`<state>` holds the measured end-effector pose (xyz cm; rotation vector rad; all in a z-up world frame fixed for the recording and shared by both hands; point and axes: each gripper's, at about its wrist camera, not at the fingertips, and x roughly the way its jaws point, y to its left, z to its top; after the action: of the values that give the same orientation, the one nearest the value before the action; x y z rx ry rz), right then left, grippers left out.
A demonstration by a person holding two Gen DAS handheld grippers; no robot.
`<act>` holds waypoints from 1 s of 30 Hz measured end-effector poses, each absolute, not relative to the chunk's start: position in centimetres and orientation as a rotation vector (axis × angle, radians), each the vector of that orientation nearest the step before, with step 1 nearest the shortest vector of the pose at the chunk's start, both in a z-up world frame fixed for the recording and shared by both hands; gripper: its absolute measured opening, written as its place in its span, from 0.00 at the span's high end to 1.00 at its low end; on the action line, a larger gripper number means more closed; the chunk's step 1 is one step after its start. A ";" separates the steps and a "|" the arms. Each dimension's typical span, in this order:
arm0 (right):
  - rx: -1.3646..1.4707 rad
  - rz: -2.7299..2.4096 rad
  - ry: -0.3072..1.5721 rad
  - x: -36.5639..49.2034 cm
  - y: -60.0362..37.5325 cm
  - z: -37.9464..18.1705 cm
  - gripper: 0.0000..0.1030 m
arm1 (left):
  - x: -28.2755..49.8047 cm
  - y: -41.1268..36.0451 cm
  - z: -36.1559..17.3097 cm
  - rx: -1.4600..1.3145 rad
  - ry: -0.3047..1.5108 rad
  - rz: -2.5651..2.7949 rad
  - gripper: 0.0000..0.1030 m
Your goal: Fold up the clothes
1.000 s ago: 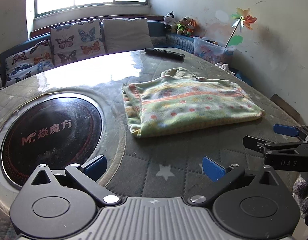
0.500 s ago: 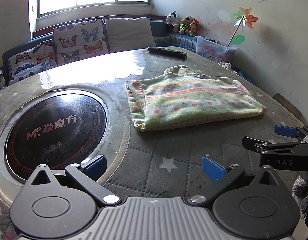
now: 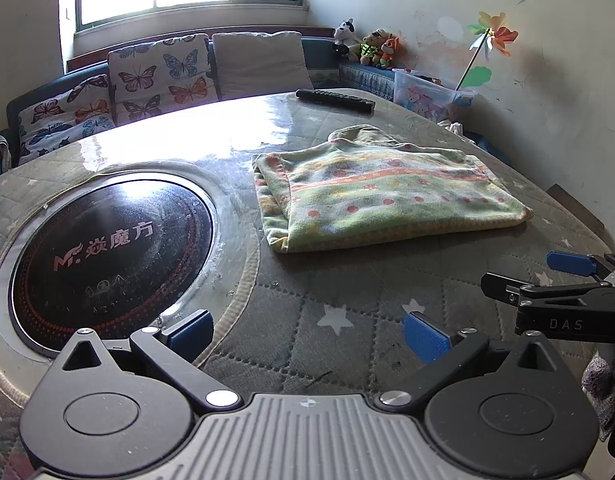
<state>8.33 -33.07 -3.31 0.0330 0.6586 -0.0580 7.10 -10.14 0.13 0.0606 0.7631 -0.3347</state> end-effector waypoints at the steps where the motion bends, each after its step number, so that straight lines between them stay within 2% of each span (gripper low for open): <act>1: 0.035 -0.057 0.659 8.3 -33.1 -3.3 0.00 | 7.1 -10.2 0.1 0.061 0.765 -0.335 0.00; 30: 0.066 -0.054 0.659 7.9 -33.4 -3.3 0.00 | 6.5 -11.1 0.1 0.079 0.773 -0.347 0.00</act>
<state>7.92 -33.37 -3.26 0.0663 0.6590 -0.0541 6.50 -11.12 0.12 0.0791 0.7731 -0.3474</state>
